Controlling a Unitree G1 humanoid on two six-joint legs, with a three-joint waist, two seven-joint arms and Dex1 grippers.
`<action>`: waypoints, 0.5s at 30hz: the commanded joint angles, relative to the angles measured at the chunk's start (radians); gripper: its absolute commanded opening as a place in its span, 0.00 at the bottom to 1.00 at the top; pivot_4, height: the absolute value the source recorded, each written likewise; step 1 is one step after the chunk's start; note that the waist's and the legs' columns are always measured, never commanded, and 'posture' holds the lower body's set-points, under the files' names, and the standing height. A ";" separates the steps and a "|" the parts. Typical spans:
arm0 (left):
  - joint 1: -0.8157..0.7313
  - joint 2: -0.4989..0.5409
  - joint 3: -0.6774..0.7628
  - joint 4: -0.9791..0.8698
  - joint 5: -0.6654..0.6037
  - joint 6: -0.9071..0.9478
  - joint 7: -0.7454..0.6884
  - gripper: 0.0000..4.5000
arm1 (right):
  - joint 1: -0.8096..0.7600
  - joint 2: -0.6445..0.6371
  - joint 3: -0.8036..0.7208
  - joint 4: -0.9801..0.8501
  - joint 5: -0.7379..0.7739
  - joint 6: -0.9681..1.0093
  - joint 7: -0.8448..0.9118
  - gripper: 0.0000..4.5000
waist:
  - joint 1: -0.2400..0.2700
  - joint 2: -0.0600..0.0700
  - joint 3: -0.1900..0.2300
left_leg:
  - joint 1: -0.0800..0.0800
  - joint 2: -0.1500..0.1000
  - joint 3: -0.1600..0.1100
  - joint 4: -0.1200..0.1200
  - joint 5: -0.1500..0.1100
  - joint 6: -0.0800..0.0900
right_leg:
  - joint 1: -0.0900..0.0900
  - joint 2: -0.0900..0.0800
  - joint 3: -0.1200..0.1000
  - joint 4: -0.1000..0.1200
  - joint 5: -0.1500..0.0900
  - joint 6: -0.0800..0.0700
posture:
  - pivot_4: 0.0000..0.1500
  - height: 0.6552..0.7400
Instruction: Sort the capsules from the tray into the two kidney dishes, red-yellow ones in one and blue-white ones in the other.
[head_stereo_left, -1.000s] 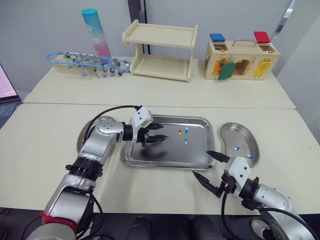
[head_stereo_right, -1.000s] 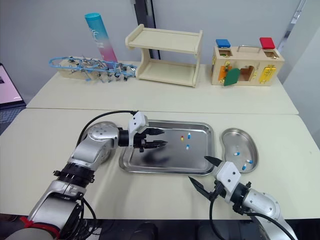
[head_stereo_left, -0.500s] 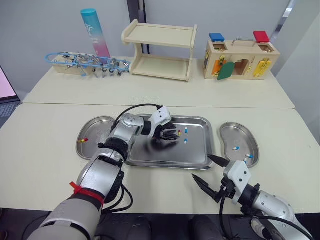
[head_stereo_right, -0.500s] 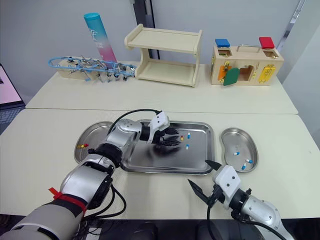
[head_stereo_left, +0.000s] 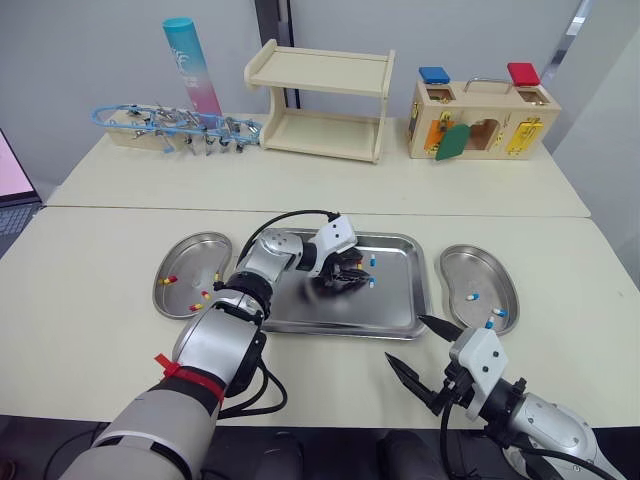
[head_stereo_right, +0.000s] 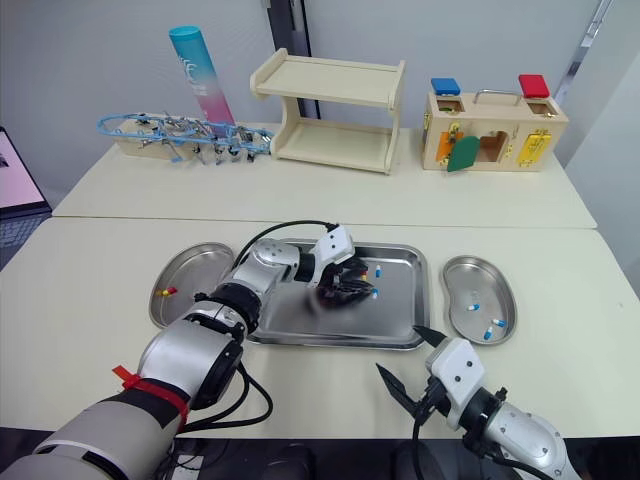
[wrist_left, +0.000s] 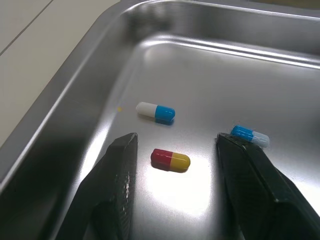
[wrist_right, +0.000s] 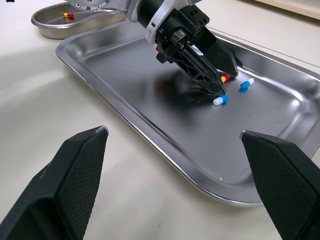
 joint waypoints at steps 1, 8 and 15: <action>-0.013 -0.007 0.006 0.009 0.026 -0.008 -0.017 0.58 | 0.012 0.001 -0.001 -0.047 -0.003 -0.010 -0.009 1.00 | 0.000 0.000 0.000 | 0.000 0.000 0.000 0.000 0.000 0.000 | 0.000 0.000 0.000 0.000 0.000 0.000 | 1.00 1.00; -0.004 0.008 0.008 0.010 0.043 -0.018 -0.024 0.20 | 0.004 0.002 0.002 -0.037 -0.002 -0.014 -0.011 1.00 | 0.000 0.000 0.000 | 0.001 0.000 0.000 0.000 0.000 0.000 | 0.000 0.000 0.000 0.000 0.000 0.000 | 1.00 1.00; -0.007 0.028 0.030 0.000 0.027 -0.024 -0.041 0.10 | -0.023 0.002 0.003 -0.016 0.000 -0.017 -0.004 1.00 | 0.000 0.000 0.000 | 0.001 0.000 0.000 0.000 0.000 0.000 | 0.000 0.000 0.000 0.000 0.000 0.000 | 1.00 1.00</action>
